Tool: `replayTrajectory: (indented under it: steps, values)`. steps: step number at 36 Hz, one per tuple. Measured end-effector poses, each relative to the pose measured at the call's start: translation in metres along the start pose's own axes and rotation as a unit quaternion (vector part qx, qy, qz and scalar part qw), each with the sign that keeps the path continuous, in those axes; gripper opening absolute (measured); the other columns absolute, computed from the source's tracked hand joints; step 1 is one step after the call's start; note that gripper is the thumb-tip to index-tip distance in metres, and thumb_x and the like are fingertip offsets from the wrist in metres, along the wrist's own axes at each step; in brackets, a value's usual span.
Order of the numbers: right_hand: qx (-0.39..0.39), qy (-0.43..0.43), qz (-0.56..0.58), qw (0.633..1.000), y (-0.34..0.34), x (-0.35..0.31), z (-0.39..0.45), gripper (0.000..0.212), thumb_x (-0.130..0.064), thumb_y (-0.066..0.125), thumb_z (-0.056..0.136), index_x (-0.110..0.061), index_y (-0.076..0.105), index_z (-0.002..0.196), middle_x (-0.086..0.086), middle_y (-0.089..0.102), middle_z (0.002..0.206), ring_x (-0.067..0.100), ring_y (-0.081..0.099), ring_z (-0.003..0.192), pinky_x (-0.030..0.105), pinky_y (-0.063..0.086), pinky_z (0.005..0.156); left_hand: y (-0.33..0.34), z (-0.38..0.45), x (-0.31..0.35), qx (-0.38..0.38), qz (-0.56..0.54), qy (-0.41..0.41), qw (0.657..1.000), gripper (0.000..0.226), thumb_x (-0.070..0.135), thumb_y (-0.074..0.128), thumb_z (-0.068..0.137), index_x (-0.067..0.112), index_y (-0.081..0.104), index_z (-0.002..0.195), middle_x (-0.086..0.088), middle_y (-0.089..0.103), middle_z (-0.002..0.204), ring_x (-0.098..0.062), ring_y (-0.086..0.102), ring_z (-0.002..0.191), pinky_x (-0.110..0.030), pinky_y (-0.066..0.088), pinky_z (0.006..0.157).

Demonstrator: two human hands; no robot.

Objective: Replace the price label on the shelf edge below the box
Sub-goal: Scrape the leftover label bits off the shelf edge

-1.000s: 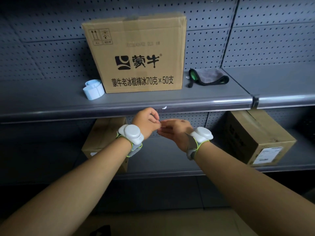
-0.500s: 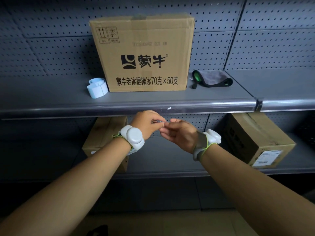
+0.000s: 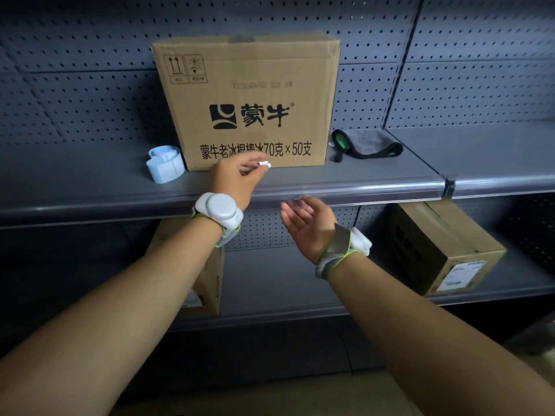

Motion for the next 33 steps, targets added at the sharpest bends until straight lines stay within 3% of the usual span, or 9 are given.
replayTrajectory:
  steps: [3, 8, 13, 19, 28, 33]
  values:
    - [0.015, -0.021, 0.037, 0.999, 0.002, 0.002, 0.004, 0.015, -0.015, 0.054, 0.095, -0.004, 0.053, 0.084, 0.016, 0.063, 0.092, 0.026, 0.069, 0.081, 0.033, 0.057, 0.074, 0.006, 0.014, -0.008, -0.019, 0.022, 0.005, 1.000, 0.030, 0.011, 0.070, 0.083, 0.016, 0.070, 0.113, -0.001, 0.067, 0.084, -0.004, 0.058, 0.068, -0.012, 0.050, 0.068]
    - [0.034, -0.049, 0.038, 0.997, -0.003, 0.005, 0.009, 0.016, -0.018, 0.058, 0.092, -0.005, 0.055, 0.083, 0.012, 0.065, 0.085, 0.021, 0.074, 0.070, 0.031, 0.058, 0.067, 0.023, 0.026, -0.013, -0.042, 0.063, 0.031, 0.997, 0.013, 0.013, 0.068, 0.083, 0.014, 0.075, 0.094, -0.006, 0.066, 0.087, -0.010, 0.056, 0.065, -0.024, 0.050, 0.066]
    - [0.070, -0.091, 0.031, 0.993, -0.006, 0.005, 0.013, 0.016, -0.017, 0.059, 0.089, -0.007, 0.055, 0.078, 0.010, 0.061, 0.077, 0.020, 0.071, 0.066, 0.028, 0.058, 0.066, 0.039, 0.030, -0.018, -0.067, 0.111, 0.059, 0.990, 0.011, 0.022, 0.064, 0.085, 0.023, 0.074, 0.091, 0.007, 0.059, 0.081, -0.011, 0.056, 0.064, -0.026, 0.051, 0.061]
    - [0.113, -0.140, 0.023, 0.983, -0.014, 0.006, 0.015, 0.012, -0.012, 0.059, 0.084, -0.005, 0.056, 0.075, 0.010, 0.058, 0.070, 0.019, 0.065, 0.056, 0.027, 0.056, 0.059, 0.046, 0.022, -0.024, -0.049, 0.179, 0.091, 0.978, 0.015, 0.031, 0.054, 0.089, 0.031, 0.068, 0.094, 0.010, 0.064, 0.090, -0.014, 0.059, 0.067, -0.029, 0.051, 0.053]
    - [0.096, -0.150, 0.037, 0.983, -0.008, 0.007, 0.019, 0.024, -0.011, 0.053, 0.084, -0.012, 0.047, 0.060, 0.005, 0.045, 0.062, 0.018, 0.057, 0.052, 0.027, 0.054, 0.061, 0.039, 0.020, -0.022, -0.028, 0.200, 0.101, 0.974, 0.018, 0.029, 0.050, 0.091, 0.031, 0.067, 0.097, 0.007, 0.065, 0.097, -0.019, 0.062, 0.072, -0.028, 0.047, 0.053]
    - [0.047, -0.152, 0.071, 0.985, -0.001, 0.010, 0.017, 0.020, -0.010, 0.053, 0.086, -0.011, 0.053, 0.067, 0.004, 0.061, 0.062, 0.017, 0.057, 0.054, 0.029, 0.054, 0.068, 0.037, 0.023, -0.022, -0.024, 0.203, 0.092, 0.975, 0.018, 0.026, 0.051, 0.092, 0.030, 0.068, 0.097, 0.004, 0.065, 0.099, -0.020, 0.063, 0.073, -0.024, 0.036, 0.054]
Point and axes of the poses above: each hand's wrist, its own z-axis towards the middle knuckle, its own y-axis out of the palm, x = y × z, the point moved 9 cm from there along z, towards the middle knuckle
